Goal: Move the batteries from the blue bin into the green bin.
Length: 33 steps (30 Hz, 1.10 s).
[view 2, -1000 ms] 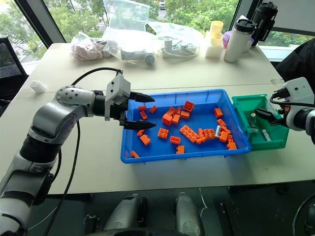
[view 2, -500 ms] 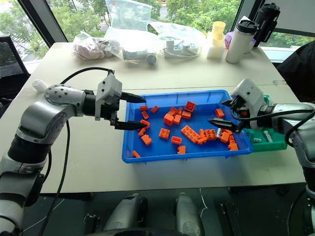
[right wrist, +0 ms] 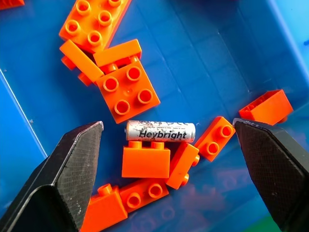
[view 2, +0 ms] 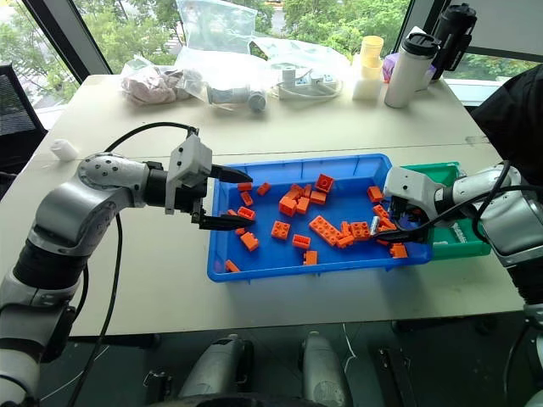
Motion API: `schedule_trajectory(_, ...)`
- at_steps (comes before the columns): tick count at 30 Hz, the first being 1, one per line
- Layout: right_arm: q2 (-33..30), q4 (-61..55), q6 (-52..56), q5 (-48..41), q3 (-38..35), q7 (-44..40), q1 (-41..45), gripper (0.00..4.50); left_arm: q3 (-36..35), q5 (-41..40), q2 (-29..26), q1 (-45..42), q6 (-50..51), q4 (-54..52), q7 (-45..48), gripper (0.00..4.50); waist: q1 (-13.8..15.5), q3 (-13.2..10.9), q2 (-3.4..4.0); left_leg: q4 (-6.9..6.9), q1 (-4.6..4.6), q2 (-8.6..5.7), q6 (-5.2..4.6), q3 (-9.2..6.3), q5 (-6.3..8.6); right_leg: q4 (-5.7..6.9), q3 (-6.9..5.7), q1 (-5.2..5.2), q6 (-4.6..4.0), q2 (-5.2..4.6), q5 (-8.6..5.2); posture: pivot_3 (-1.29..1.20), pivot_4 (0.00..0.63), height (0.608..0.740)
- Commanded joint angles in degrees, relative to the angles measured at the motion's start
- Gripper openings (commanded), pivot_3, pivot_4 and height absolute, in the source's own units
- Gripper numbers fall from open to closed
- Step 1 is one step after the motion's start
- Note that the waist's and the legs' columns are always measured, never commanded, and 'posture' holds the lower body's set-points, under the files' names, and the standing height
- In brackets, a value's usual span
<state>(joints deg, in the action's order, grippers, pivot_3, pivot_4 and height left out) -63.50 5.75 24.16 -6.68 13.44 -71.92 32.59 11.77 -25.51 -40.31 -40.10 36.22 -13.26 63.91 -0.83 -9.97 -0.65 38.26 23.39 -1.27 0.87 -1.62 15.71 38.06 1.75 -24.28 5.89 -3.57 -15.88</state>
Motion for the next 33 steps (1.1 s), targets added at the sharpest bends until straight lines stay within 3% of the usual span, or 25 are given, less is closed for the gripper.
schedule_trajectory(1, 1.33, 3.13, -3.52, 3.64, 1.64, -1.35, 2.36, 4.46, -2.01, -0.26, -0.39, 0.10, 0.14, -1.83, -0.84, 4.50, 0.10, 0.00, 0.00, 0.00, 0.00, 0.00, 0.00, -0.01, 0.00, 0.00, 0.00, 0.00, 0.00, 0.00, 0.00, 0.00, 0.150, 0.740)
schedule_trajectory(6, 3.09, 7.21, -5.05, 7.67, 3.81, -2.58, 3.33, 4.46, -2.03, -0.16, -0.45, 0.14, 0.45, -1.96, -1.24, 4.50, 0.16, 0.00, -0.01, 0.01, 0.00, -0.01, 0.00, 0.00, 0.00, 0.00, 0.00, 0.00, 0.00, -0.01, 0.00, 0.00, 0.150, 0.740)
schedule_trajectory(12, 4.47, 5.92, -1.01, 6.30, 3.12, -5.35, 3.01, 4.46, -1.77, 0.06, -0.73, -0.25, 0.25, -1.75, -0.88, 4.50, 0.29, 0.00, -0.01, 0.02, 0.01, -0.04, 0.00, -0.03, 0.00, 0.00, -0.01, 0.03, 0.00, -0.03, 0.00, 0.00, 0.150, 0.740)
schedule_trajectory(20, 5.73, 7.14, 4.69, 10.72, 5.85, -5.04, 4.70, 4.46, -1.42, 0.41, -0.07, -0.86, -0.30, -1.34, -1.04, 4.50, 0.21, 0.01, -0.02, 0.03, 0.01, -0.03, 0.00, -0.04, 0.00, 0.00, -0.03, 0.04, 0.00, -0.02, 0.00, 0.00, 0.150, 0.740)
schedule_trajectory(23, 6.63, 7.53, 5.92, 11.69, 6.75, -5.28, 5.63, 3.71, -1.36, 0.54, 0.18, -0.90, -0.35, -1.35, -1.26, 4.50, 0.21, 0.02, -0.04, 0.03, 0.00, -0.03, 0.01, -0.05, 0.00, 0.00, -0.04, 0.05, 0.00, -0.02, 0.00, 0.00, 0.150, 0.740)
schedule_trajectory(26, 7.32, 7.28, 6.26, 12.86, 7.88, -5.56, 6.37, 2.26, -1.46, 0.59, 0.63, -1.01, -0.21, -1.42, -1.60, 4.50, 0.20, 0.03, -0.06, 0.03, 0.00, -0.03, 0.01, -0.05, 0.00, 0.00, -0.04, 0.05, 0.00, -0.02, 0.00, 0.00, 0.150, 0.740)
schedule_trajectory(33, 8.18, 3.45, 5.48, 14.22, 7.63, -5.70, 6.98, 2.20, -1.80, 0.46, 1.11, -1.12, 0.18, -1.74, -2.40, 4.50, 0.01, 0.05, -0.08, 0.03, -0.02, -0.02, 0.01, -0.06, 0.00, 0.01, -0.05, 0.06, 0.00, 0.00, 0.00, 0.00, 0.150, 0.740)
